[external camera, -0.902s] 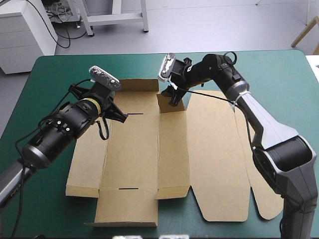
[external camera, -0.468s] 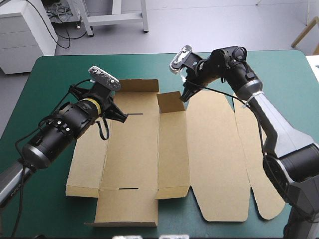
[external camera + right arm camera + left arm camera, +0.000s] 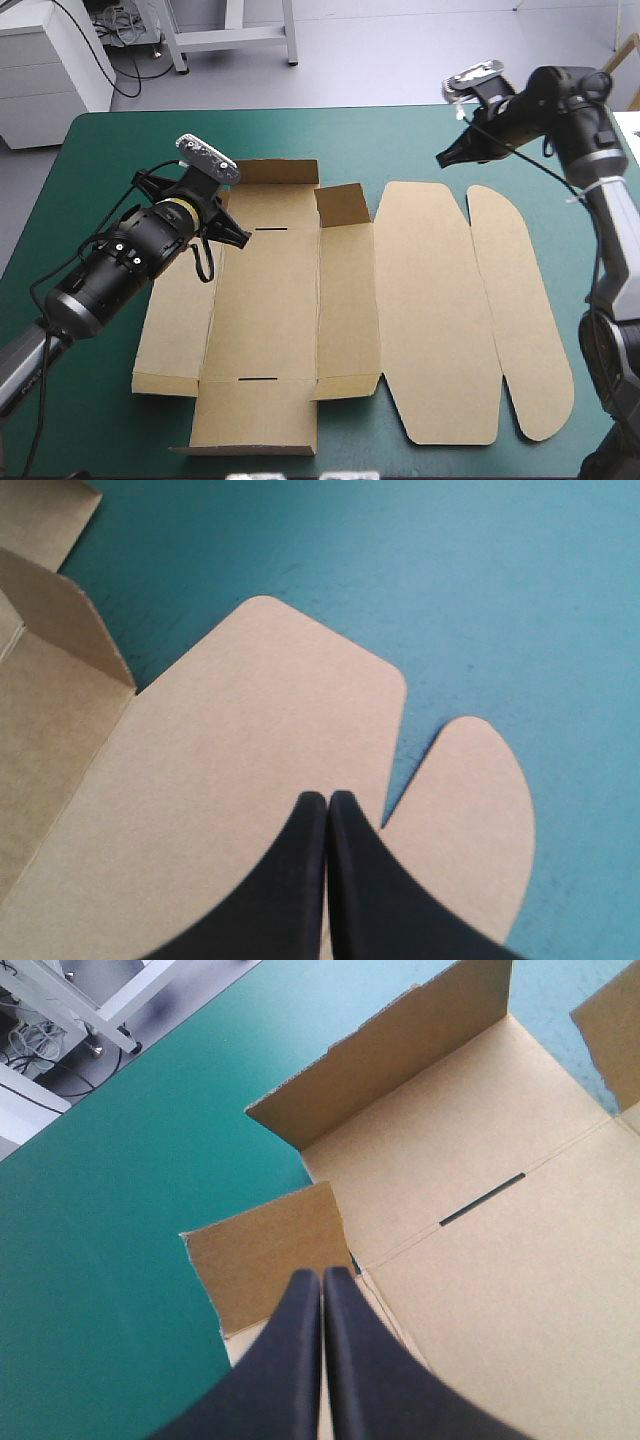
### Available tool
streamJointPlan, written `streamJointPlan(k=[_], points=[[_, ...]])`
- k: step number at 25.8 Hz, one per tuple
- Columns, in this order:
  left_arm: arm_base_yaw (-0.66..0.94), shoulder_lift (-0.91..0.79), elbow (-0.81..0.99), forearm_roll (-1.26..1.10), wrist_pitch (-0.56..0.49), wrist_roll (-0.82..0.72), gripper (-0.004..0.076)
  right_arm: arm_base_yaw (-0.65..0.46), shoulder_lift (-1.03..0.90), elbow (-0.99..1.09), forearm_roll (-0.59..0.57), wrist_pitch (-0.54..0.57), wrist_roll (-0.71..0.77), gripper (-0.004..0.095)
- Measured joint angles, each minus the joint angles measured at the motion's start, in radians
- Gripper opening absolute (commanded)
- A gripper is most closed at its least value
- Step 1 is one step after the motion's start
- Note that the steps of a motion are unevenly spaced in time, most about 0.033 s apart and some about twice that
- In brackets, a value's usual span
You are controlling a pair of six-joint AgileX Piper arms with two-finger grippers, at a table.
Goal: Fold the box
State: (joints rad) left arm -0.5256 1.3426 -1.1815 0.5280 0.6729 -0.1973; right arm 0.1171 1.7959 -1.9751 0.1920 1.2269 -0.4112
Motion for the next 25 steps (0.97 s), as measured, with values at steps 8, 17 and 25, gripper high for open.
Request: streamJointPlan(k=[8, 17, 25], points=[[0.000, 0.000, 0.000, 0.006, 0.058, 0.000, -0.0010, -0.180, -0.115, 0.000, 0.066, 0.009, 0.063, -0.0019], [0.001, 0.000, -0.012, -0.073, 0.145, -0.007, 0.0015, -0.234, -0.288, 0.233, 0.062, 0.002, 0.038, -0.0019], [0.319, 0.000, -0.014, -0.605, 0.169, 0.332, 0.0015, -0.234, -0.449, 0.585, 0.074, -0.147, 0.023, -0.0019]])
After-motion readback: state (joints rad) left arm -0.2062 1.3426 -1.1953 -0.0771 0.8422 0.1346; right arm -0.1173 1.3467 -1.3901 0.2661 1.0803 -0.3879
